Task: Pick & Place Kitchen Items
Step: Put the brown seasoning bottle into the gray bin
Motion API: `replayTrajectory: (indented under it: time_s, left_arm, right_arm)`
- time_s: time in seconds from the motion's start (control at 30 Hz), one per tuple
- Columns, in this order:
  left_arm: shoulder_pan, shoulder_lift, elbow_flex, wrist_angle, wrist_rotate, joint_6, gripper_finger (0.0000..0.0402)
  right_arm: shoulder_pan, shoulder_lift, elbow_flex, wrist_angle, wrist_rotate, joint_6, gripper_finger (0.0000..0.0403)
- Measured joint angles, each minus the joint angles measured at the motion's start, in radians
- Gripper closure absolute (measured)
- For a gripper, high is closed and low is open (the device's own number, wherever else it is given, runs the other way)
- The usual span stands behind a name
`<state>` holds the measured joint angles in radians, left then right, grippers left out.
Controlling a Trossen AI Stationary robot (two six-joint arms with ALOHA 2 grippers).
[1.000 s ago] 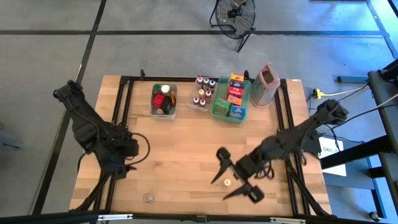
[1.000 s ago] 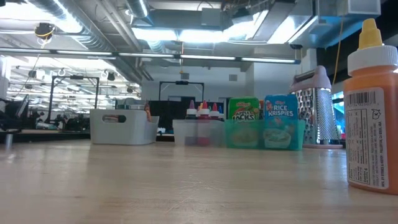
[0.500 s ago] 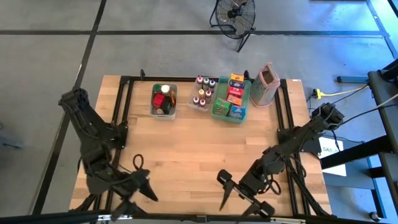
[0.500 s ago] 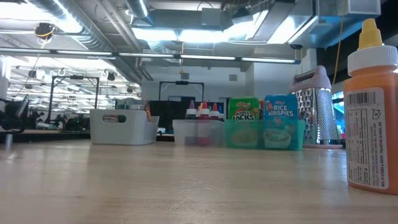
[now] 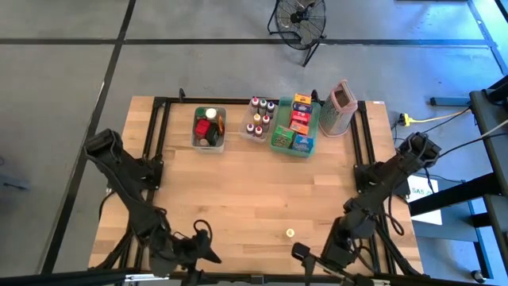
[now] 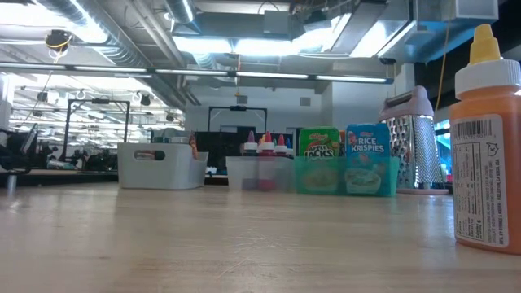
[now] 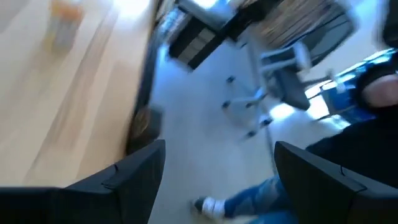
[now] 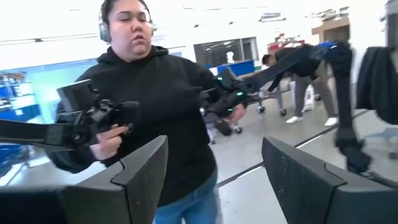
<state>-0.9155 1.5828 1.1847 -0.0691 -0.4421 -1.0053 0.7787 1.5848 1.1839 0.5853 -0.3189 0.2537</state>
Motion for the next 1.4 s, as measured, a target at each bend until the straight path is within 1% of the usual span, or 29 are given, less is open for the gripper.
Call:
replayTrajectory:
  time_s: [0.17, 0.27, 0.33, 0.4, 0.5, 0.6, 0.63, 0.77, 0.87, 1.1, 1.2, 1.4]
  left_arm:
    - [-0.008, -0.002, 0.0, -0.177, 0.061, -0.151, 0.0106]
    - [-0.008, -0.002, 0.0, -0.273, 0.132, -0.24, 0.0106]
    - [-0.003, -0.002, 0.0, -0.36, 0.198, -0.334, 0.0106]
    - [0.008, -0.002, 0.0, -0.456, 0.285, -0.431, 0.0107]
    - [0.023, -0.002, 0.0, -0.572, 0.413, -0.538, 0.0107]
    - [0.038, -0.002, 0.0, -0.631, 0.518, -0.644, 0.0107]
    - [0.041, -0.003, 0.0, -0.632, 0.536, -0.678, 0.0107]
    - [0.047, -0.003, 0.0, -0.636, 0.525, -0.77, 0.0107]
    - [0.046, -0.003, 0.0, -0.671, 0.523, -0.824, 0.0107]
    - [-0.001, 0.004, 0.0, -0.734, 0.514, -0.931, 0.0107]
    - [-0.015, 0.021, 0.0, -0.731, 0.497, -0.958, 0.0107]
    - [-0.025, 0.078, 0.0, -0.709, 0.497, -1.034, 0.0107]
  right_arm:
    - [0.025, 0.0, 0.0, -0.005, 0.0, 0.001, 0.0139]
    - [0.033, 0.0, 0.0, -0.006, 0.001, 0.001, 0.0139]
    - [0.035, 0.0, 0.0, -0.01, 0.0, 0.001, 0.0139]
    - [0.035, 0.0, 0.0, -0.022, 0.001, 0.001, 0.0139]
    - [0.035, 0.0, 0.0, -0.035, 0.002, 0.001, 0.0139]
    - [0.032, 0.0, 0.0, -0.049, 0.004, -0.001, 0.0139]
    - [0.03, 0.0, 0.0, -0.051, 0.004, -0.008, 0.0139]
    - [0.016, 0.0, 0.0, -0.055, 0.004, -0.035, 0.0139]
    - [0.006, 0.0, 0.0, -0.06, 0.004, -0.037, 0.0139]
    - [0.001, 0.0, 0.0, -0.066, 0.004, -0.037, 0.0139]
    - [0.001, 0.0, 0.0, -0.069, 0.004, -0.038, 0.0139]
    - [0.001, 0.0, 0.0, -0.078, 0.004, -0.056, 0.0139]
